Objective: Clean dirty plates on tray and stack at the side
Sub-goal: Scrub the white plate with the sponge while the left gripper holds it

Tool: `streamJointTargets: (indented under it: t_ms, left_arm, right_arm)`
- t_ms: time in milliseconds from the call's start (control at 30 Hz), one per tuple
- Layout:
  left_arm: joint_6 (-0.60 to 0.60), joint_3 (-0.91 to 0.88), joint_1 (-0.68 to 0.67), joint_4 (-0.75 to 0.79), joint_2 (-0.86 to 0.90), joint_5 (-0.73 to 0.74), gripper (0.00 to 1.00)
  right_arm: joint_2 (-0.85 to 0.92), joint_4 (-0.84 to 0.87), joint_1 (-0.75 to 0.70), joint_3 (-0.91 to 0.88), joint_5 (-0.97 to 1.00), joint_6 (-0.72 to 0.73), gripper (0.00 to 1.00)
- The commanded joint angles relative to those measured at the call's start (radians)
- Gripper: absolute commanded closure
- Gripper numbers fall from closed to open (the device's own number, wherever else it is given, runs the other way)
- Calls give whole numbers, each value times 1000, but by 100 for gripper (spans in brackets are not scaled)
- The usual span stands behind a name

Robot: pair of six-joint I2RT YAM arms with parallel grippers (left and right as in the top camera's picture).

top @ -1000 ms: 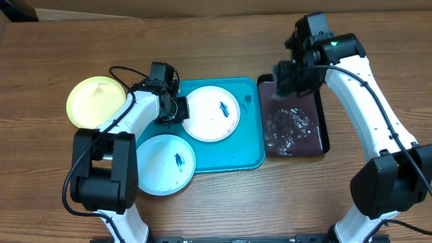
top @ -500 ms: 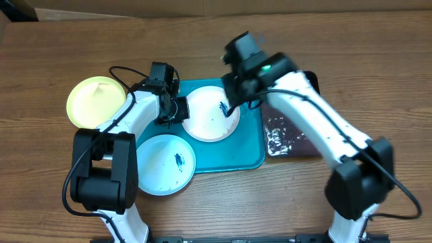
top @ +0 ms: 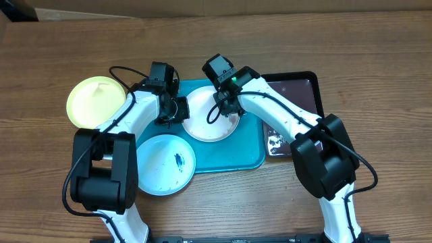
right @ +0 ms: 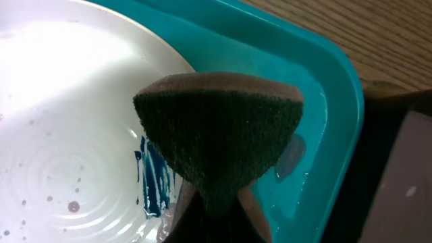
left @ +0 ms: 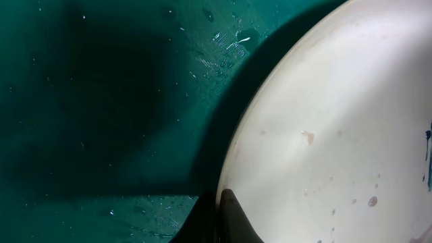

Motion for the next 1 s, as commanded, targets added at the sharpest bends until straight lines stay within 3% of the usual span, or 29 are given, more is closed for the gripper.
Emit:
streamJointTargets:
  t_ms: [0, 233, 467, 967]
  left_arm:
    - [16, -10, -7, 0, -22, -10, 96]
    - [20, -10, -7, -2, -22, -10, 96]
    - [23, -10, -8, -4, -22, -10, 96]
    - [23, -10, -7, -3, -22, -11, 96]
  right_arm:
    - [26, 14, 4, 3, 10, 4, 96]
    - [106, 5, 4, 3, -21, 32, 96]
    - [127, 13, 2, 2, -276, 61, 96]
    - [127, 39, 2, -31, -537, 61, 96]
